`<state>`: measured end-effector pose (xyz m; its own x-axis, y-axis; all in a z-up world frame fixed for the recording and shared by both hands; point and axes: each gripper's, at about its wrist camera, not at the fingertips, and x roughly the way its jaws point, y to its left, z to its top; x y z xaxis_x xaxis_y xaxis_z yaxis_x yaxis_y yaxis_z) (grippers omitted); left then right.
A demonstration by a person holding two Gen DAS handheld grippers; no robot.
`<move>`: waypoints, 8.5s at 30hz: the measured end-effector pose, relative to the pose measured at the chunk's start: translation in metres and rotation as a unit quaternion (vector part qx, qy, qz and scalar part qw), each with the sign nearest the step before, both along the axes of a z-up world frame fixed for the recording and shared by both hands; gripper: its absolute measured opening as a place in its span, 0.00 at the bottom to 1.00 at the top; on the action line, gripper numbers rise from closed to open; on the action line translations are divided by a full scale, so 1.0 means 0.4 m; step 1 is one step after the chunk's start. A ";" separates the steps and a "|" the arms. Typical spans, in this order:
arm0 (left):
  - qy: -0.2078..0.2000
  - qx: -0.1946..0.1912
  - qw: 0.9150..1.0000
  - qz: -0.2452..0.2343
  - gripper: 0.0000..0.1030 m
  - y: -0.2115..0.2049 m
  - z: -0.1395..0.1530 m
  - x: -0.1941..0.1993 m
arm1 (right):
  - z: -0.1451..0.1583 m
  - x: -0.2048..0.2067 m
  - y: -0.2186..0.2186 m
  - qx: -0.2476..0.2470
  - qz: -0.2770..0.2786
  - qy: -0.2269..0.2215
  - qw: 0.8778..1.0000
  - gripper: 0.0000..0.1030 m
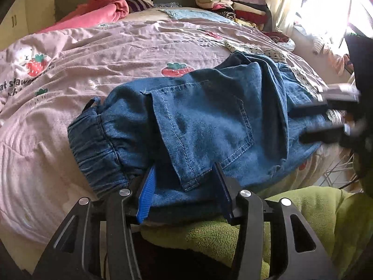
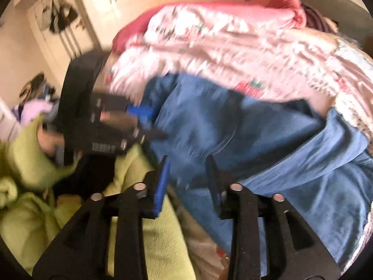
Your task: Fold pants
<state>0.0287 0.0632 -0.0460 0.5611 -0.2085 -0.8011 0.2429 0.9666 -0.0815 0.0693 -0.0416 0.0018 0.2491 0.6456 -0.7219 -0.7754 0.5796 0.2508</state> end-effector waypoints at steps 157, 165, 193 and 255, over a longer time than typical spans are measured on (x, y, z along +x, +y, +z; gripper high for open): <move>0.017 -0.035 0.977 -0.212 0.40 -0.291 -0.002 -0.033 | -0.108 -0.084 -0.290 -0.215 -0.078 -0.011 0.973 0.18; -0.060 -0.081 0.994 -0.030 0.74 -0.041 0.120 -0.046 | 0.020 -0.022 -0.412 -0.094 -0.197 -0.036 0.975 0.50; -0.063 -0.053 0.985 0.149 0.64 0.172 0.092 -0.014 | -0.061 0.033 -0.539 -0.057 -0.314 0.036 0.947 0.61; -0.028 -0.063 0.997 -0.020 0.42 -0.216 0.069 0.389 | 0.015 0.273 -0.704 -0.063 -0.362 -0.066 0.928 0.47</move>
<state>0.1844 -0.0233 -0.0185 0.5925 -0.3299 -0.7349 0.2894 0.9386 -0.1880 0.1783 -0.3231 0.0076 0.6766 0.1865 -0.7124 -0.1899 0.9789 0.0759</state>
